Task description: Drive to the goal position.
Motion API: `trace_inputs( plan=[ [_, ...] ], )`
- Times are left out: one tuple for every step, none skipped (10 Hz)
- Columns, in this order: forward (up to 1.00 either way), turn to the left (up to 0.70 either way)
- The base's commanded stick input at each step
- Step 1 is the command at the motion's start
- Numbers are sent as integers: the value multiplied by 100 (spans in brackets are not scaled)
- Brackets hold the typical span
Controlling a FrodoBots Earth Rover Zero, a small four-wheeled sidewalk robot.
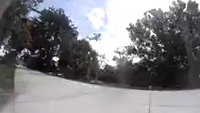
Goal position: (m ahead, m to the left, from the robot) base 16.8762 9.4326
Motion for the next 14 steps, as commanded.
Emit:
trace_inputs(
  plan=[
    [85, 0],
    [85, 0],
    [85, 0],
    [85, 0],
    [85, 0],
    [85, 0],
    [85, 0],
    [85, 0],
    [85, 0],
    [85, 0],
    [85, 0],
    [85, 0],
    [85, 0],
    [85, 0]
  ],
)
